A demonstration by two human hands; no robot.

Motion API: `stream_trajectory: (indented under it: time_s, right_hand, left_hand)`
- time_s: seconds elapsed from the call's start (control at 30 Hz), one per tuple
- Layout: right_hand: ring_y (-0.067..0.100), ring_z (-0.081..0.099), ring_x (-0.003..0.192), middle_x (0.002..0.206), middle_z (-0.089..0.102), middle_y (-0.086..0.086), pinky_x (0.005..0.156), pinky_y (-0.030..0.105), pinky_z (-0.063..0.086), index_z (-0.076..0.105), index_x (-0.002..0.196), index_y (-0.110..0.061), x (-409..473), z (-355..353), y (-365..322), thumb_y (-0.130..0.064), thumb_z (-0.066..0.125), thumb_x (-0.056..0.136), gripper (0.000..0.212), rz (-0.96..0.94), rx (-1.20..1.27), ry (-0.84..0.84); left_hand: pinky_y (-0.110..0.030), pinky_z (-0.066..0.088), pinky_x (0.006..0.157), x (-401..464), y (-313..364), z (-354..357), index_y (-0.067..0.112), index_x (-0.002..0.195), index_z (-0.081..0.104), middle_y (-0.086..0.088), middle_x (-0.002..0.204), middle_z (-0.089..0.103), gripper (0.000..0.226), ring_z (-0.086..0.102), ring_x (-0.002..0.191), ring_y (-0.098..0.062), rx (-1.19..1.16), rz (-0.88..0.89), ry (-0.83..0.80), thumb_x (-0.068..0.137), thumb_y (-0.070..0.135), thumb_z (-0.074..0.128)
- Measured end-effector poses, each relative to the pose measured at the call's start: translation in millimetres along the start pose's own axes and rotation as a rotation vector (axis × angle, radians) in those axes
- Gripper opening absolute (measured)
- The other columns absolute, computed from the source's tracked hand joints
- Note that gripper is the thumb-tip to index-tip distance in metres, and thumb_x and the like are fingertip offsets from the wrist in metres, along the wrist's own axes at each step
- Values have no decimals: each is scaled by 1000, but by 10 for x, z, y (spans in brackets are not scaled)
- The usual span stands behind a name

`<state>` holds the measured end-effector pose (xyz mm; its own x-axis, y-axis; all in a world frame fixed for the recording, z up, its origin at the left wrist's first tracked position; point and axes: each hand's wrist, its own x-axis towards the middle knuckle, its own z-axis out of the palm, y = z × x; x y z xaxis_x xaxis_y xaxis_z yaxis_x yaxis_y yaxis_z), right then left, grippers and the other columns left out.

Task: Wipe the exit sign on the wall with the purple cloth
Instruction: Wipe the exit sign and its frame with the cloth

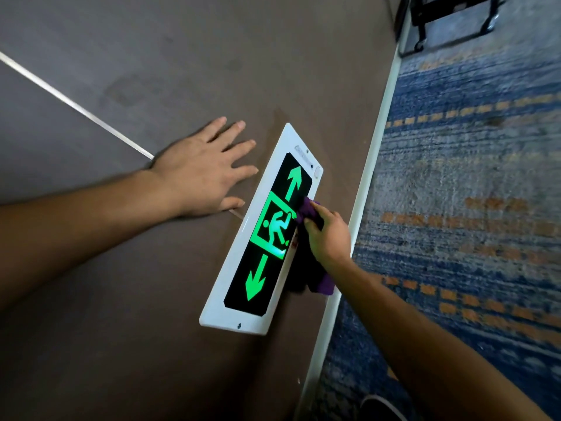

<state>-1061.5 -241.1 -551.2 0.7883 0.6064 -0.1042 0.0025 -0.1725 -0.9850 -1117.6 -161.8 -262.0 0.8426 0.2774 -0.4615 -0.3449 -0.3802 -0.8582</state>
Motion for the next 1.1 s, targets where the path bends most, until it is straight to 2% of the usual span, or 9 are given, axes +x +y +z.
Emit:
stream_trajectory:
  time_s: [0.1,0.2,0.43,0.6,0.7,0.77,0.87,1.0,1.1]
  right_hand:
    - [17,62,95,127,61,2,79,31,54,54,147,-29,-293,95,42,-28,60,101,47,24,59,-4]
    - [18,64,98,129,59,-1,87,39,59,54,147,-30,-613,167,124,-30,60,100,47,29,92,-34]
    - [15,61,106,129,60,-3,92,32,53,57,145,-30,-450,76,190,-26,61,99,46,-29,46,-65]
    - [10,56,102,121,58,-8,76,21,44,55,146,-33,-45,-2,193,-26,59,100,46,-38,-8,-49]
    - [17,61,108,124,61,-3,88,33,52,51,147,-35,224,-52,141,-27,58,101,48,-10,-8,-42]
    - [22,63,113,130,62,-2,97,44,55,43,149,-38,395,-82,50,-26,59,100,53,52,93,-14]
    - [22,68,104,127,66,-2,91,48,59,46,140,-35,544,-72,-2,-30,62,98,45,110,230,31]
    - [22,67,98,119,64,4,90,45,59,55,138,-28,418,-74,143,-34,60,98,40,167,242,-78]
    - [13,65,89,126,58,4,72,24,56,52,146,-29,135,-50,276,-33,60,99,47,134,153,-156]
  left_hand:
    - [-54,4,128,35,3,-2,36,159,25,-9,172,14,70,5,158,-39,9,-4,19,98,69,18]
    - [-54,4,128,71,14,16,42,158,26,-8,172,15,59,6,158,-39,0,-2,26,103,60,16]
    - [-55,5,127,83,24,-11,45,157,27,-7,172,14,57,6,158,-40,-38,-11,28,103,61,19]
    - [-56,5,126,112,31,-43,46,152,38,-7,171,18,56,8,158,-39,-98,-33,46,101,65,28]
    - [-58,5,126,138,26,-41,46,151,41,-7,172,16,56,6,158,-39,-112,-50,41,100,66,31]
    - [-60,5,125,180,28,-38,45,151,41,-7,173,13,58,3,159,-39,-123,-66,30,99,68,32]
    - [-61,5,125,238,32,-25,42,151,40,-8,172,13,60,3,159,-38,-121,-86,37,98,69,32]
    - [-59,5,126,259,27,6,38,155,36,-9,172,16,65,5,159,-37,-130,-95,49,98,69,33]
    - [-59,5,126,247,30,29,36,155,36,-9,171,18,67,7,159,-36,-131,-101,63,97,69,34]
